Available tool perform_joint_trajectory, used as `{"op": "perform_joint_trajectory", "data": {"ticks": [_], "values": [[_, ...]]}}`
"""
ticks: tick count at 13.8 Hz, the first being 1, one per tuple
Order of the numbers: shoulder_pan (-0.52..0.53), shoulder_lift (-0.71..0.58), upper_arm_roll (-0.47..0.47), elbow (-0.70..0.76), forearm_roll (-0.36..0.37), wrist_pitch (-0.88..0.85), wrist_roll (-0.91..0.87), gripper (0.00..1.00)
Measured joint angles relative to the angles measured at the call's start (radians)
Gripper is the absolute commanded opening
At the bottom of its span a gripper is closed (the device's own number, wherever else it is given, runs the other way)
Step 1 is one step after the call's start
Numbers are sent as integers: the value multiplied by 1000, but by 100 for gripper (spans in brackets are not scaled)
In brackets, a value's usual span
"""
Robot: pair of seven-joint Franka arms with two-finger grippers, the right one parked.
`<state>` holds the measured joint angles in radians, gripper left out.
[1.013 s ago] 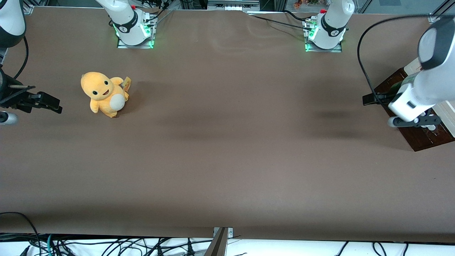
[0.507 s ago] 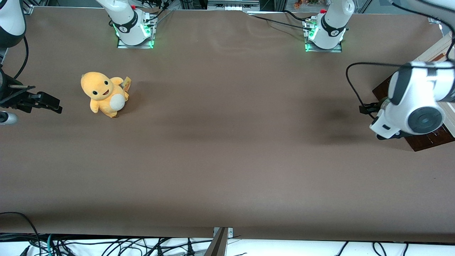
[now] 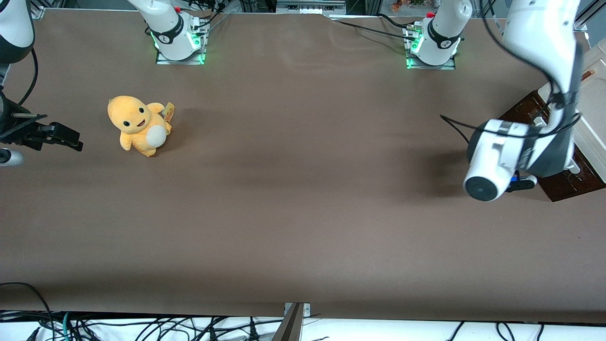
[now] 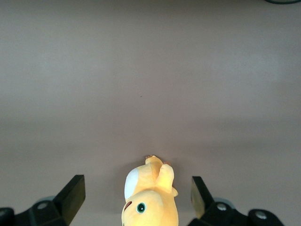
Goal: Open lower drawer with left arm only
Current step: 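Lower the left gripper onto the white handle of the lower drawer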
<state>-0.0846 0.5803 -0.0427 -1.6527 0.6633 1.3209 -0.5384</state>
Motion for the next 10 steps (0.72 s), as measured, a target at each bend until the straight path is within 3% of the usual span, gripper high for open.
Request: {"op": "perform_joint_trajectory", "data": {"ticks": [4,10], "values": [[1,119,2,-2,161,-29,-81,100],[46,195,13,-2,336,-35,-128,100]]}}
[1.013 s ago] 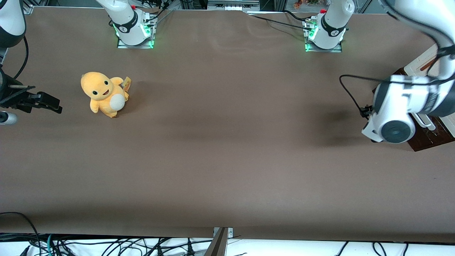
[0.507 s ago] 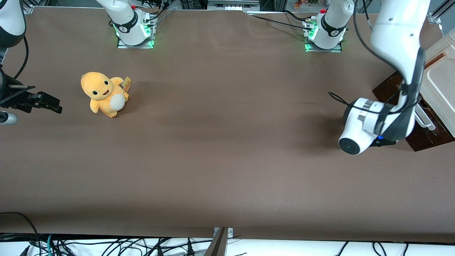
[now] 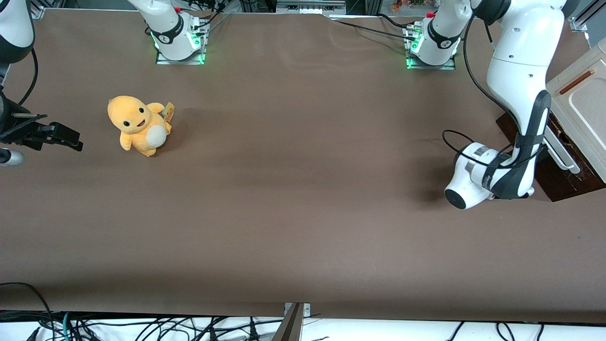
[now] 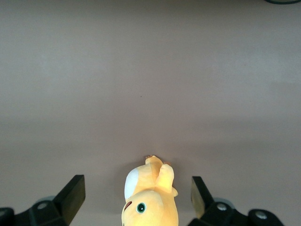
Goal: Open lower drawer with left arm only
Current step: 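Lower the left gripper onto the white handle of the lower drawer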
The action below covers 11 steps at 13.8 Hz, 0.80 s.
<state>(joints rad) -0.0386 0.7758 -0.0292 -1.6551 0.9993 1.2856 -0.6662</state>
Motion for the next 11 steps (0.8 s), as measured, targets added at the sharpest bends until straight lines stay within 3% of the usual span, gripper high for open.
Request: {"op": "perform_joint_trajectory", "data": {"ticks": [4,8,11], "values": [[23,59,2,1,100,2,-21,98],[41,64,2,6,129,4,-22,81],[56,64,2,11,166,7,-22,62]]}}
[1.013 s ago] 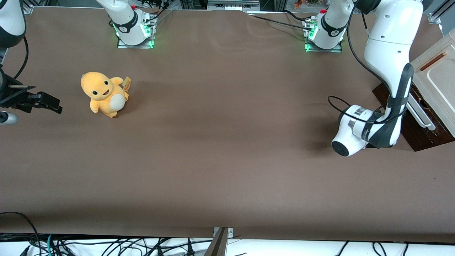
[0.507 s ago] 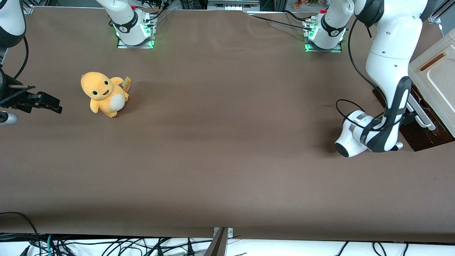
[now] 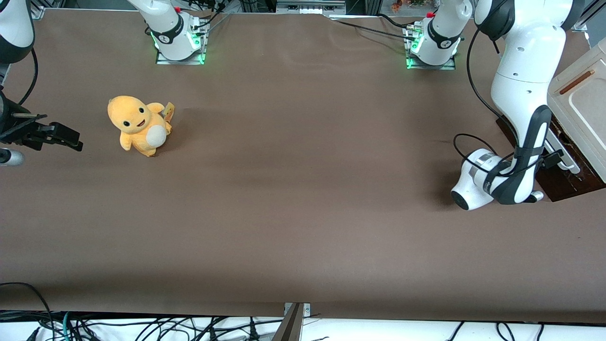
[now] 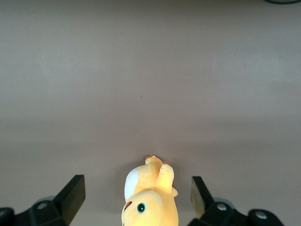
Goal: Open lower drawer with left arm only
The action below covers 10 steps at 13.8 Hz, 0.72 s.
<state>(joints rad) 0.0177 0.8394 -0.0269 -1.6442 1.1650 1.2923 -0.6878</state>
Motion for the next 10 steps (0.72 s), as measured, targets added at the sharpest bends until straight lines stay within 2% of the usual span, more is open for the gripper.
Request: {"op": "perform_joint_trajectory", "data": {"ticks": [4,7,10], "values": [[8,0,0,1,3,4,0,21],[6,-1,0,3,5,0,-18,8],[5,-1,-1,3,5,1,-24,4]]}}
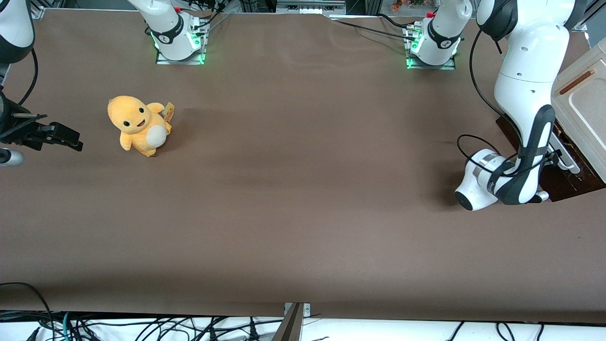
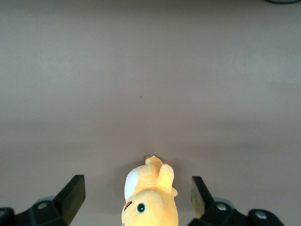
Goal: Open lower drawer with left arm only
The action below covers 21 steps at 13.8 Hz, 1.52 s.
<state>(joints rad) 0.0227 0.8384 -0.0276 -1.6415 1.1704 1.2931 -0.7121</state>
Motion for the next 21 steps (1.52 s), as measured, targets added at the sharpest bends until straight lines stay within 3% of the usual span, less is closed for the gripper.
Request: {"op": "perform_joint_trajectory", "data": {"ticks": [7,14,21], "values": [[-41,0,-8,10,-5,-1,4,1],[-119,0,-14,78,-96,1,33,1],[-142,3,-12,100,-133,5,35,3]]}}
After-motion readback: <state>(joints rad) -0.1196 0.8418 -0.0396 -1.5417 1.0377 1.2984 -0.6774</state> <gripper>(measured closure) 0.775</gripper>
